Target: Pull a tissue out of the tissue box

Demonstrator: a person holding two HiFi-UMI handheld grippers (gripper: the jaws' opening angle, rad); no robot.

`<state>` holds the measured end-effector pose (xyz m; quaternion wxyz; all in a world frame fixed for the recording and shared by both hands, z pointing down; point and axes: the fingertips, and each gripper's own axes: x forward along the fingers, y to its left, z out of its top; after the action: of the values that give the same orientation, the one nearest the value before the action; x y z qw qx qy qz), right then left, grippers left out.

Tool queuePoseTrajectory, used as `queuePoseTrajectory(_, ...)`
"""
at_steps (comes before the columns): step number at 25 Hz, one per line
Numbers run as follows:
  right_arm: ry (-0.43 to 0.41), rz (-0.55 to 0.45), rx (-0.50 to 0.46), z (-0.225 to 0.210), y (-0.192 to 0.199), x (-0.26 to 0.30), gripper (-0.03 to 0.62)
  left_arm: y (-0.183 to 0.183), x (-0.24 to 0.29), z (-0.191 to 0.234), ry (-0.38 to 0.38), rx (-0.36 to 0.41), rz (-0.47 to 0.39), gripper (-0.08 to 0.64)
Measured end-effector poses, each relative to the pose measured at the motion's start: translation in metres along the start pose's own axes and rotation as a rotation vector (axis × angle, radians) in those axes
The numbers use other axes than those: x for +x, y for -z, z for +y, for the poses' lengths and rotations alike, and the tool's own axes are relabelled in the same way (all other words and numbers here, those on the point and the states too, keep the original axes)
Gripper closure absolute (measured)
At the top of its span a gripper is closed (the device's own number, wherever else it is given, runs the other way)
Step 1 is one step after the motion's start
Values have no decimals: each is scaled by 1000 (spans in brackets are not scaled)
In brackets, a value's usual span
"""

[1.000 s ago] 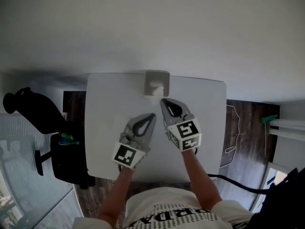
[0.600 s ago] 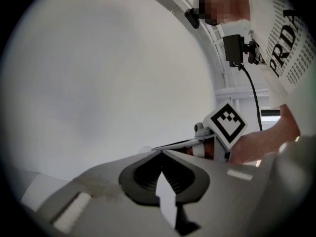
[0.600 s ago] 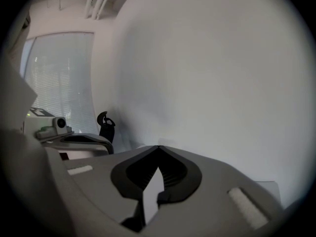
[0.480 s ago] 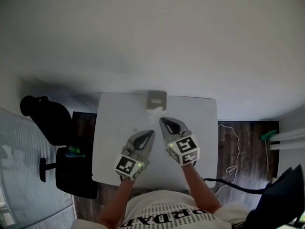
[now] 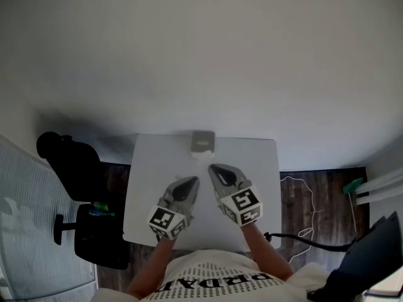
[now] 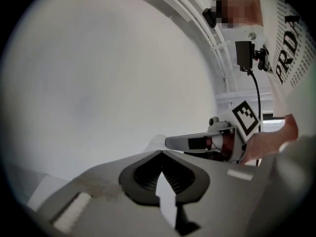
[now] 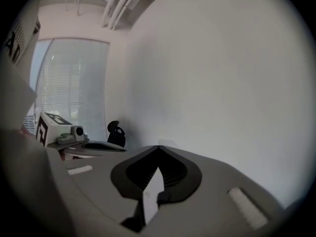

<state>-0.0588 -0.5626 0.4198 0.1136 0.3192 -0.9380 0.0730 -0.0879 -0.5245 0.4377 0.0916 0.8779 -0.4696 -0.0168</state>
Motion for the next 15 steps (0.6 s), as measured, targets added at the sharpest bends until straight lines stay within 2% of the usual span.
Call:
queuePoseTrajectory(8,-9,-64,-18,8,-21,-23,584,-8,-4,-15,-4,-11,4,568)
queuePoseTrajectory(15,7,-99,-36,8,-33,-33,584,-15,-7,-20,-11,9,-1,568)
